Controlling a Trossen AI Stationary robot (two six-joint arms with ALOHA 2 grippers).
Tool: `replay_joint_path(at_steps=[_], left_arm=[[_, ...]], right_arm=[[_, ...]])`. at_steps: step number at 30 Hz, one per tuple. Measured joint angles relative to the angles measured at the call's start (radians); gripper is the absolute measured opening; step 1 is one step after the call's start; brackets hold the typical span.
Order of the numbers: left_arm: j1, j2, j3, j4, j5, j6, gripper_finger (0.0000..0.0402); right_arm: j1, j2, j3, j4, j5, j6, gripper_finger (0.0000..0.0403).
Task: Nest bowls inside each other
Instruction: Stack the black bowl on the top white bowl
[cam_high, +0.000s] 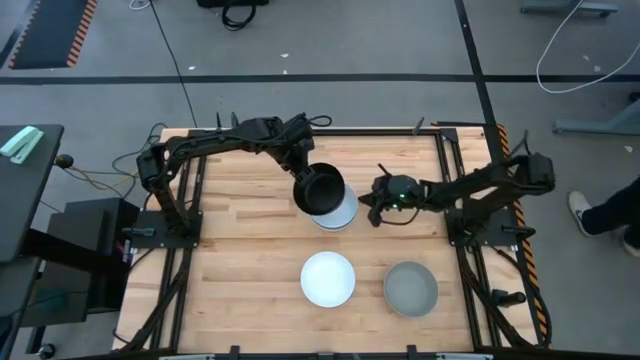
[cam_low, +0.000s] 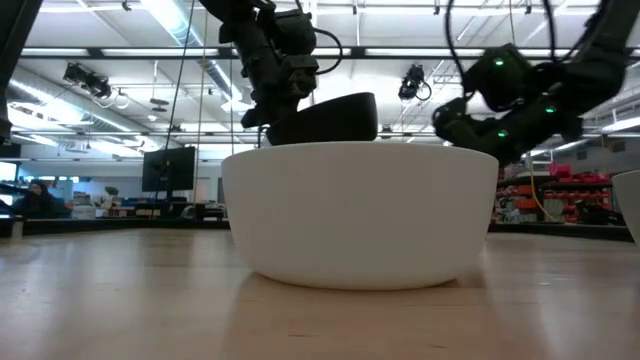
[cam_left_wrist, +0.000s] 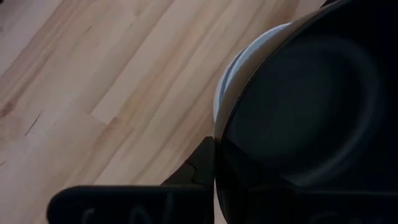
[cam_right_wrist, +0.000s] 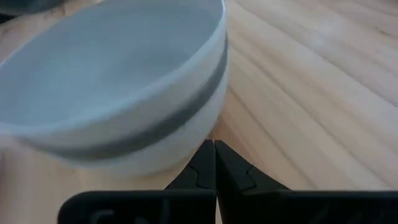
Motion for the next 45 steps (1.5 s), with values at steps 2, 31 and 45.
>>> replay_joint_path(at_steps=[2, 31, 45], left_arm=[[0.003, 0.0, 0.0, 0.0, 0.001, 0.0, 0.0015], [-0.007, -0.001, 0.0, -0.245, 0.015, -0.118, 0.0018], [-0.014, 0.162, 0.004, -0.249, 0.048, -0.07, 0.0014]], right_arm=[[0.0, 0.051, 0.057, -0.005, -0.023, -0.02, 0.0], [0.015, 0.136, 0.311, -0.364, -0.075, -0.119, 0.0], [0.096, 0.06, 0.311, -0.435, -0.028, -0.117, 0.0]])
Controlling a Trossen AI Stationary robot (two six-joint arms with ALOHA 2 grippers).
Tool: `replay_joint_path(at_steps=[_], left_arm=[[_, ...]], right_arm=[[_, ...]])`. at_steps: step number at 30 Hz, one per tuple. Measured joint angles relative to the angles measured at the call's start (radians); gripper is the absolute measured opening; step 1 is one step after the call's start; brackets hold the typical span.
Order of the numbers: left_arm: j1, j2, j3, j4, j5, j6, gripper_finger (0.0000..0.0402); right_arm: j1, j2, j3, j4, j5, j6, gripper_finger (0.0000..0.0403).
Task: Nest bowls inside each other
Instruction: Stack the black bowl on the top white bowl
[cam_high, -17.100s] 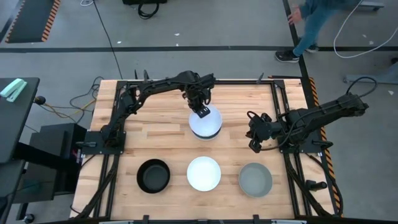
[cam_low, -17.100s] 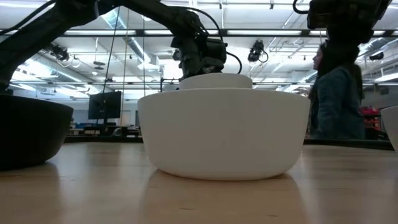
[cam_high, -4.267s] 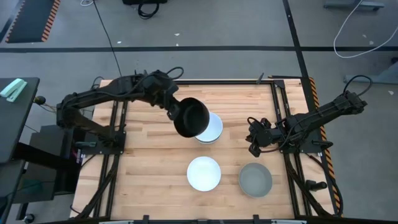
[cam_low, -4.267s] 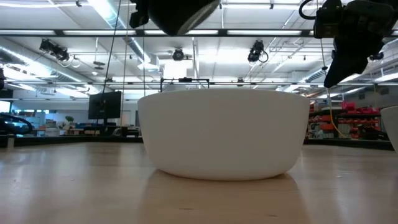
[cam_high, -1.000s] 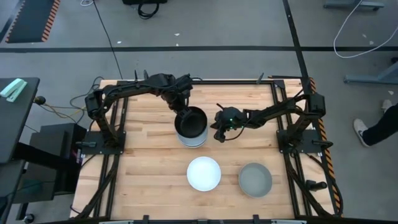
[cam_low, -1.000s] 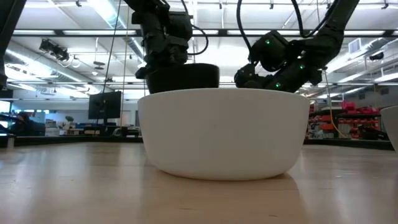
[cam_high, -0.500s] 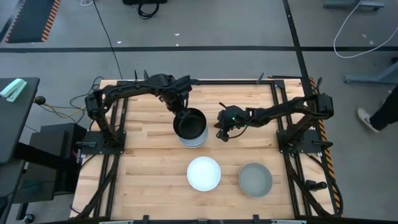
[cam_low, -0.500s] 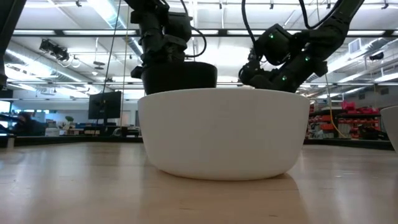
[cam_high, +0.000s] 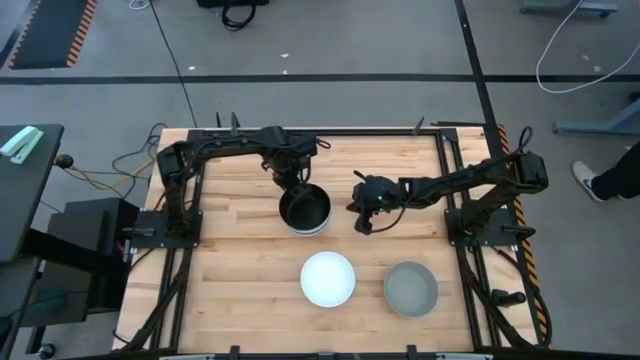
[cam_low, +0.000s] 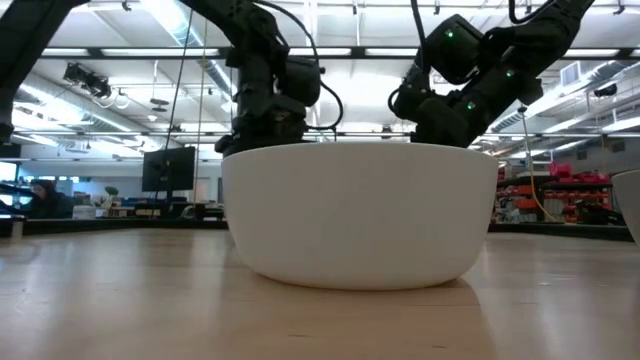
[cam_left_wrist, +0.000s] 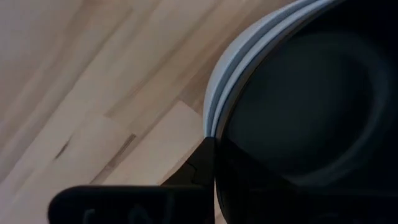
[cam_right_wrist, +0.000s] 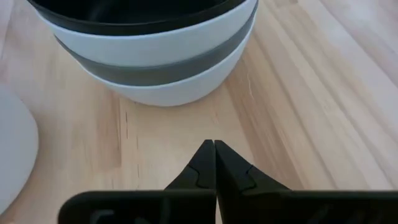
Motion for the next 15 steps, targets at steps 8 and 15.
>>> replay_joint_path(at_steps=[8, 15], left_arm=[[-0.001, 0.007, 0.039, -0.026, 0.026, 0.014, 0.0038], [-0.004, 0.006, 0.138, -0.037, 0.043, 0.017, 0.0087]], right_arm=[[0.001, -0.003, 0.0, -0.005, 0.002, 0.006, 0.0001], [0.001, -0.003, 0.0, -0.006, 0.002, 0.008, 0.0001]])
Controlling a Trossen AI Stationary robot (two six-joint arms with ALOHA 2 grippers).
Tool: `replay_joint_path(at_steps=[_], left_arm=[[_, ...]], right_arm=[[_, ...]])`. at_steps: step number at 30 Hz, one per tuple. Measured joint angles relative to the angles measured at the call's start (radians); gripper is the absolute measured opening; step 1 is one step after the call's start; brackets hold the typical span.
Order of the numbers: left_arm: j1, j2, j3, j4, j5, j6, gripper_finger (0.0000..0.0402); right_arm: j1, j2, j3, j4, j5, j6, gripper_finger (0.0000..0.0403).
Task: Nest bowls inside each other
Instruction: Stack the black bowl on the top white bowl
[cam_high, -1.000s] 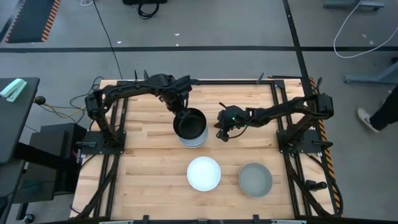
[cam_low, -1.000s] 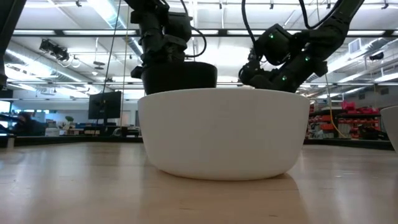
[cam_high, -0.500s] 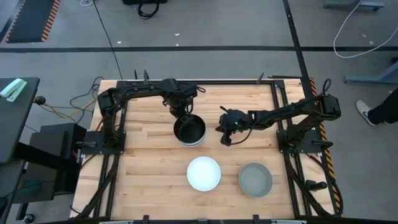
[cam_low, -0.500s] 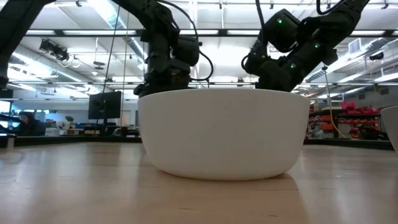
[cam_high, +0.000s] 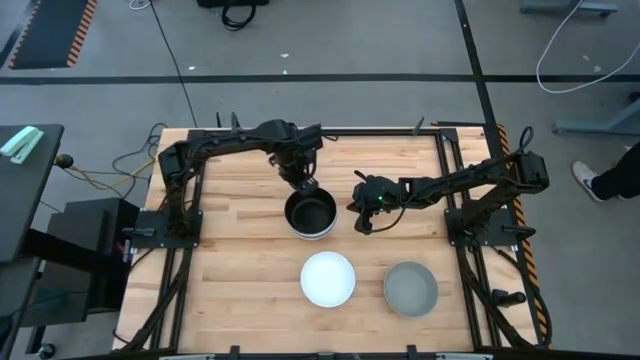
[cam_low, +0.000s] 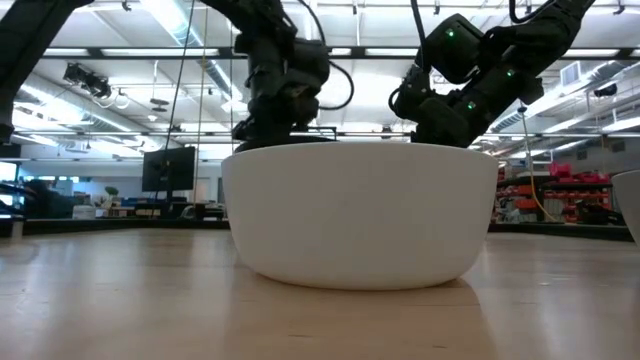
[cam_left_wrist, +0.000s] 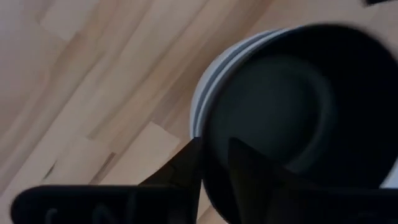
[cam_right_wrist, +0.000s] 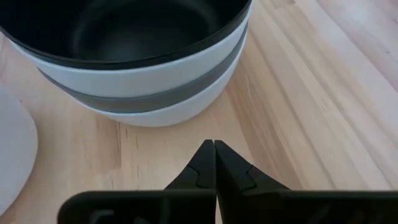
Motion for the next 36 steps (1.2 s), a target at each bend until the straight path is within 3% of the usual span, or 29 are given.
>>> replay_joint_path(at_steps=[13, 23, 29, 36], left_arm=[[0.003, -0.002, 0.149, -0.073, -0.015, 0.075, 0.0097], [0.035, -0.002, 0.176, -0.02, -0.253, 0.107, 0.0085], [0.059, -0.002, 0.176, 0.064, -0.305, 0.132, 0.0079], [0.082, -0.002, 0.176, 0.114, -0.305, 0.155, 0.0081]], right_arm=[[0.004, -0.038, 0.0, -0.007, 0.001, -0.011, 0.0002], [0.129, -0.14, 0.003, 0.122, 0.017, -0.071, 0.0001], [0.124, -0.065, 0.004, 0.212, 0.016, -0.089, 0.0001], [0.107, 0.083, 0.117, 0.227, -0.027, -0.115, 0.0]])
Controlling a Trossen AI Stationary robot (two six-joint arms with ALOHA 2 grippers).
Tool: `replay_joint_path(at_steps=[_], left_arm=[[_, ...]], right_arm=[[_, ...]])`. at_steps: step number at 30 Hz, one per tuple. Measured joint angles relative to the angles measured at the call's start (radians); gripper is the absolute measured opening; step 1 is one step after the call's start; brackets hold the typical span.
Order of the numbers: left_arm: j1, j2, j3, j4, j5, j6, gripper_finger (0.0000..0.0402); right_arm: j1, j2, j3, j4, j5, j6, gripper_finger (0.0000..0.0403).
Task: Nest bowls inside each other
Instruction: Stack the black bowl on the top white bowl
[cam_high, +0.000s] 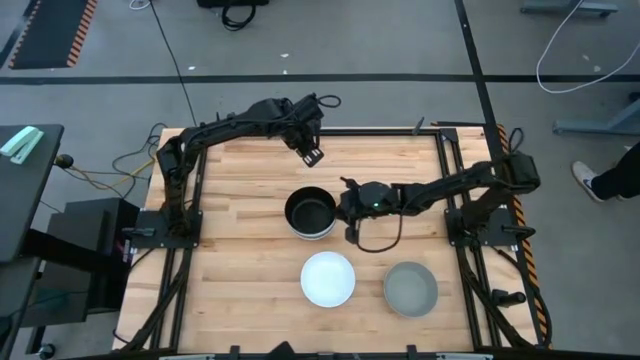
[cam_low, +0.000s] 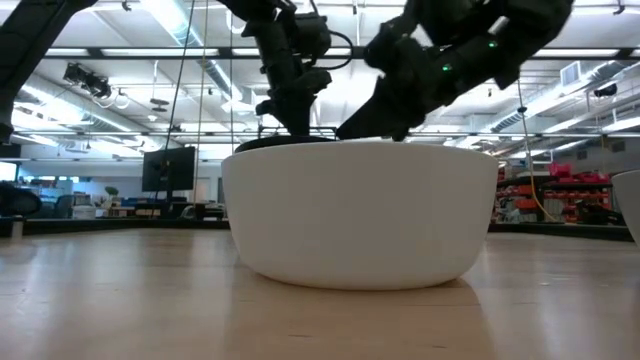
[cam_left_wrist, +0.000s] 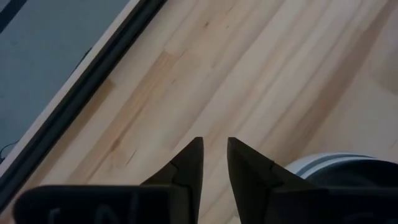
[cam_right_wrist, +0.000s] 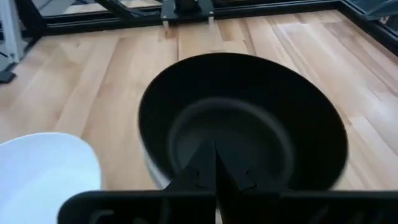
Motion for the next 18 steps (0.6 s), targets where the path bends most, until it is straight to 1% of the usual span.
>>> replay_joint_path(at_steps=[4, 10, 13, 18], left_arm=[[0.005, 0.0, 0.0, -0.025, 0.0, 0.002, 0.008], [0.005, 0.0, 0.0, -0.057, 0.0, -0.002, 0.007], [0.005, 0.0, 0.0, -0.055, 0.0, -0.006, 0.0067], [0.005, 0.0, 0.0, -0.094, 0.017, -0.015, 0.0069]], right_arm=[[0.003, 0.067, 0.048, -0.026, -0.006, 0.0, 0.0], [0.004, 0.128, 0.054, -0.032, -0.007, 0.017, 0.0], [0.003, 0.119, 0.053, -0.028, -0.006, 0.008, 0.0], [0.004, 0.058, 0.053, -0.031, -0.005, -0.014, 0.0]])
